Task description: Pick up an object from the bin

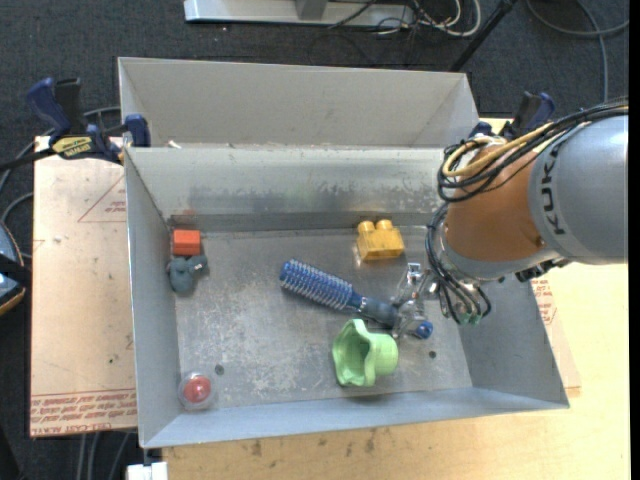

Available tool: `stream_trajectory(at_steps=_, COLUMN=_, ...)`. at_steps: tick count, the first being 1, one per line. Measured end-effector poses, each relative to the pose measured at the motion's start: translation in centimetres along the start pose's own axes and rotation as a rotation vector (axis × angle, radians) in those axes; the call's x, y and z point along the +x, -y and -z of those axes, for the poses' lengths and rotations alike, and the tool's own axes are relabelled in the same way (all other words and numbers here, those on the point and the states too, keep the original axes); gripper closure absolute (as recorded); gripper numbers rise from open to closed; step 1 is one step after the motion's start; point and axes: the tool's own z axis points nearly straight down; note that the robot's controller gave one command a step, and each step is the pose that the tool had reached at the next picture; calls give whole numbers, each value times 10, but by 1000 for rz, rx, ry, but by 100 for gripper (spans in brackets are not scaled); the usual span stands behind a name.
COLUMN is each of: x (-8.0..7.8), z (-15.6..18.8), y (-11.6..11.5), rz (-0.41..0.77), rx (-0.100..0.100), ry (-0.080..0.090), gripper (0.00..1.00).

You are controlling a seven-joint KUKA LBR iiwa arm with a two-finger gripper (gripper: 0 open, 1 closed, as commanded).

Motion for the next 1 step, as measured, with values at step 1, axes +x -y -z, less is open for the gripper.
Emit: stream_trajectory(at_steps=1, x=-21, z=148, y=-2, rz=219, rx=2, ry=8, gripper=100)
